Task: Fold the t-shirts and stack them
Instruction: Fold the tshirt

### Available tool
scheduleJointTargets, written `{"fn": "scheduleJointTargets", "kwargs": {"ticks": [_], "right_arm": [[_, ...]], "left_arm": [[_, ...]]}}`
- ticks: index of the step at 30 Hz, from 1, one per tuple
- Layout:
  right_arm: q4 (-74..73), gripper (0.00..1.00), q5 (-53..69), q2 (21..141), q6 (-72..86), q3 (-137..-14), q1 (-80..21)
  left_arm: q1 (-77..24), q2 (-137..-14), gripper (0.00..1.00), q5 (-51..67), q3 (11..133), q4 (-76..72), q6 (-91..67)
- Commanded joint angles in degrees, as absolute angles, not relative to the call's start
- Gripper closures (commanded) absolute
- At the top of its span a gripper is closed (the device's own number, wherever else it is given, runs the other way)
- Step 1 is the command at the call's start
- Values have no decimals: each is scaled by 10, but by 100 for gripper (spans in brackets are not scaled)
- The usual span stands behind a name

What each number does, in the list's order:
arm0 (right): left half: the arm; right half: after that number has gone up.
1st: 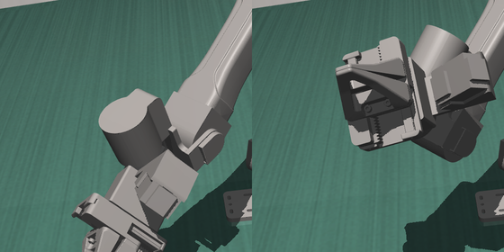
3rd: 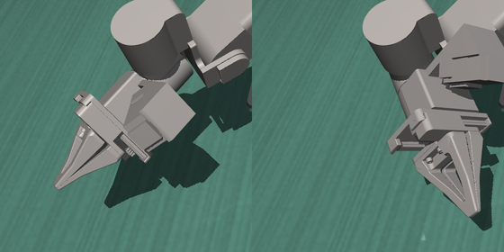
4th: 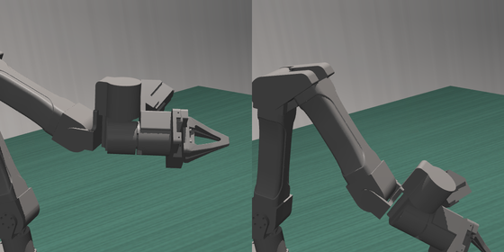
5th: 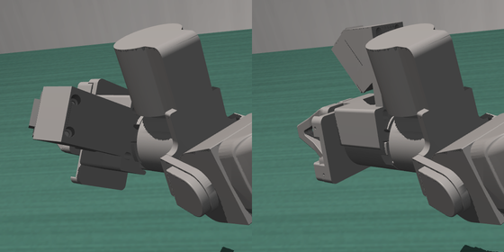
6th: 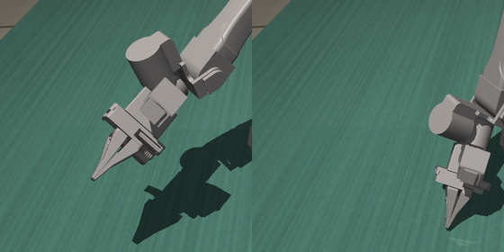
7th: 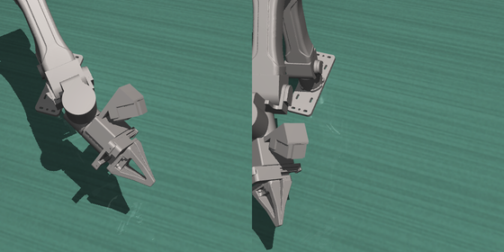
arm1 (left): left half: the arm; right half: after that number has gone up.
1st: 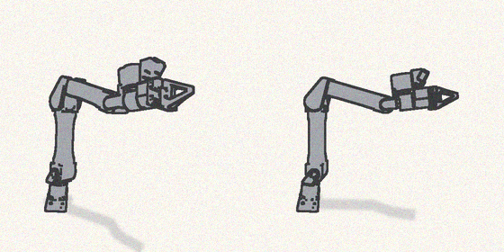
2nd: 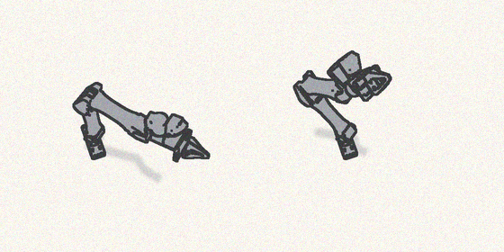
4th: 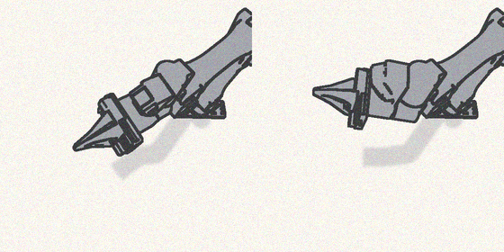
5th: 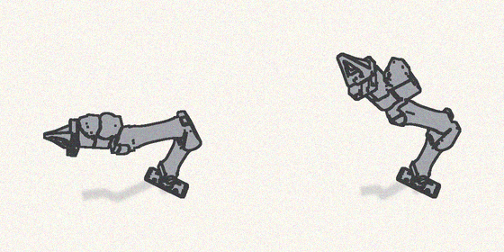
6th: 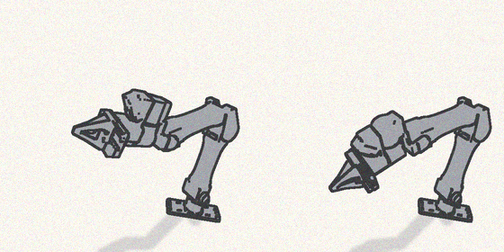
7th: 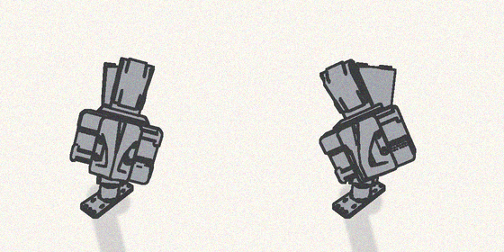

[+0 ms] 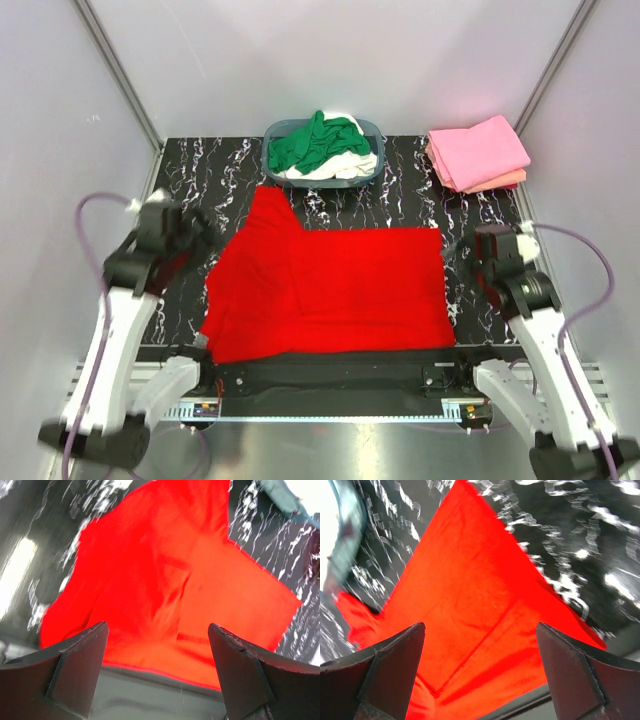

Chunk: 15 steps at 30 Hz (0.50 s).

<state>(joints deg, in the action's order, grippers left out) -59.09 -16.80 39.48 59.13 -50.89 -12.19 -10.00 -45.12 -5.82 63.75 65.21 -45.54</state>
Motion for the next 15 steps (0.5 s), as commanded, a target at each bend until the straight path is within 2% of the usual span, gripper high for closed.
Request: {"fn": "scheduleJointTargets", "kwargs": {"ticks": [1,5,9,13,15], "right_arm": [[-451,0,-98,480,492,-517,-119],[-391,0,-71,621,432,-550,-119],[-355,0,-51,696,402,-599,-120],[-332,0,-40,742,370,-627,-119],[-329,0,-40,764,359,-637,-119]], "left_arm": [[-93,-601,13,-58,674,453,-378],[-60,-776,16,-10,744,321,-321],[-31,-948,22,45,846,235,-298],[-16,-1154,25,93,1006,257,-272],[-13,-1213,26,115,1082,270,-261]]}}
